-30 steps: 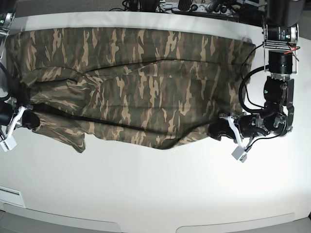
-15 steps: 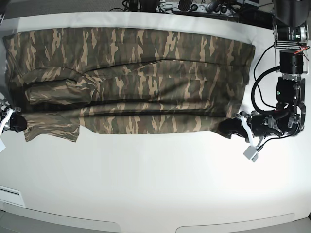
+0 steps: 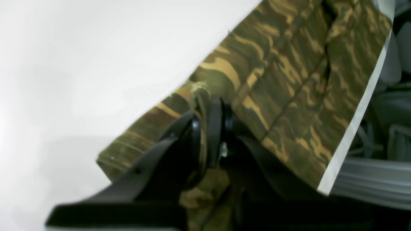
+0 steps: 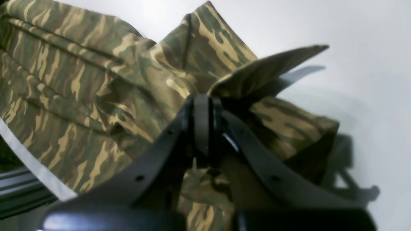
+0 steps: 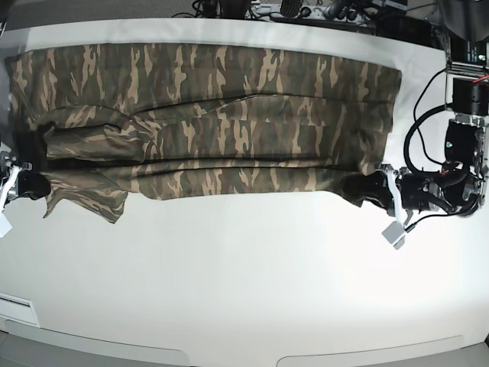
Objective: Fold the T-shirt properly
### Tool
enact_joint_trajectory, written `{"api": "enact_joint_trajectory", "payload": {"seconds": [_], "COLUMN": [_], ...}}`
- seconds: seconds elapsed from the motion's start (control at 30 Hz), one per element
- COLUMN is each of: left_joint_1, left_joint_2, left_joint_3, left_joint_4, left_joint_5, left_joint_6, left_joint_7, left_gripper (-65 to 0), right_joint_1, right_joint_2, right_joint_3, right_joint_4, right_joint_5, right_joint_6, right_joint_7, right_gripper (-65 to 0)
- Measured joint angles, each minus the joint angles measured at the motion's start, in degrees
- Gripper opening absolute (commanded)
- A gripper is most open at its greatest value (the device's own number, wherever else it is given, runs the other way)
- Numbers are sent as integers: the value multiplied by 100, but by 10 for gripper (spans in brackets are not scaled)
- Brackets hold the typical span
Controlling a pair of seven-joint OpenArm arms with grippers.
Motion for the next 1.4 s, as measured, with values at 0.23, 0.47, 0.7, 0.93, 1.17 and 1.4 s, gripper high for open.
{"api": "enact_joint_trajectory", "payload": {"seconds": [0.23, 0.47, 0.7, 0.93, 1.17, 1.4], "left_joint_1": [111, 116, 317, 284, 420, 566], "left_joint_2": [-214, -291, -280, -479, -446, -435], "left_joint_3": [308, 352, 337, 337, 337, 337], "left_joint_4": [2, 2, 37, 39, 42, 33], "left_joint_5": [22, 17, -431, -745, -439, 1071], "left_joint_6": [0, 0, 0, 0, -2, -2], "left_joint_7": [13, 15, 507, 461, 452, -909], "left_gripper": [-650, -650, -650, -650, -650, -650], "right_joint_1": [-549, -546, -597, -601, -763, -1084], "right_joint_2": [238, 251, 275, 345, 291, 61], "right_joint_3": [0, 0, 0, 0, 2, 0], "right_joint_4": [7, 9, 9, 9, 11, 9], "right_joint_5": [-15, 131, 122, 857, 822, -249], "right_joint_6": [0, 2, 0, 2, 2, 2], "right_joint_7": [-31, 151, -35, -284, -264, 245], "right_gripper": [-650, -650, -650, -650, -650, -650]}}
